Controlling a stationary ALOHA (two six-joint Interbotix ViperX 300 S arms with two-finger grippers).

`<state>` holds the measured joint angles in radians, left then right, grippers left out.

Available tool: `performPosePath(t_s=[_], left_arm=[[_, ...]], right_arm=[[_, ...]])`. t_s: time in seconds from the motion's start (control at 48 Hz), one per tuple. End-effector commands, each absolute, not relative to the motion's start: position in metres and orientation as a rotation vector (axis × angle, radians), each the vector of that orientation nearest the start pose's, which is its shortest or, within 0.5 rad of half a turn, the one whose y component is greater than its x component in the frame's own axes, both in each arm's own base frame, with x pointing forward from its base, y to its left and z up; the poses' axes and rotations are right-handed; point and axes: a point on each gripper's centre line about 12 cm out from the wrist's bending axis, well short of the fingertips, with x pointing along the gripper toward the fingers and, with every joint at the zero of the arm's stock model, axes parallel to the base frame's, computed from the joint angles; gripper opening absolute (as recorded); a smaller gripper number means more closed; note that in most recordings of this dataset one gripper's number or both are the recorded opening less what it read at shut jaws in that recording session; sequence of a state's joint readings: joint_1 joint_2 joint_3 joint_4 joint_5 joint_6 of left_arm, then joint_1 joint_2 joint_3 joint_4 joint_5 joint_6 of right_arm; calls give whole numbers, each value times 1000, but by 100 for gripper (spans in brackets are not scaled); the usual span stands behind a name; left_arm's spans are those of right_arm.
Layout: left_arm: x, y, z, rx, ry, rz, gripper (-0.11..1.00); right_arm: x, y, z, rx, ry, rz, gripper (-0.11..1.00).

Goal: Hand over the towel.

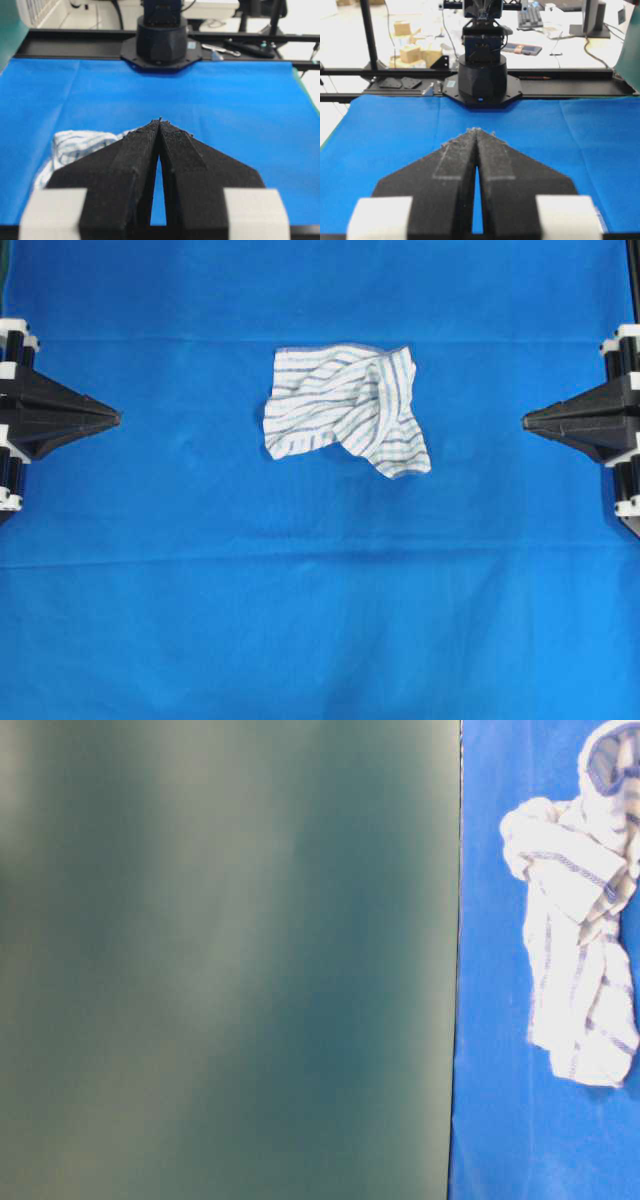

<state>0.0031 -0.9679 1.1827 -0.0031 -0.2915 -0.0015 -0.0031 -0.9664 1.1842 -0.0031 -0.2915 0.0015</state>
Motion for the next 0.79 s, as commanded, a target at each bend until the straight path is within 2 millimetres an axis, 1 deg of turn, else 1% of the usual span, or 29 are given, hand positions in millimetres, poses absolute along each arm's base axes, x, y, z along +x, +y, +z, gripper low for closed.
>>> performPosePath(t_s=[0.0,0.25,0.354,0.438,0.563,0.625,0.709,0.771], left_arm=[[201,1,298,-6,-89,4,0],[202,0,308,-7,-144,4,0],[206,3,312,-3,-155,15,0],[213,7,311,-2,-147,37,0],[231,15,307,-5,-112,69,2],[243,19,306,-6,-88,83,11],[259,25,301,-12,-47,100,34],[272,30,296,-21,-15,114,54]], right_arm=[[201,-1,302,6,-101,-3,0],[201,-2,303,6,-92,-8,0],[201,-2,303,6,-94,-9,0],[201,-2,304,6,-95,-8,0],[202,-3,304,6,-94,-12,0],[202,-3,303,6,-84,-14,0],[203,-3,301,6,-69,-17,0],[203,-4,299,6,-58,-20,0]])
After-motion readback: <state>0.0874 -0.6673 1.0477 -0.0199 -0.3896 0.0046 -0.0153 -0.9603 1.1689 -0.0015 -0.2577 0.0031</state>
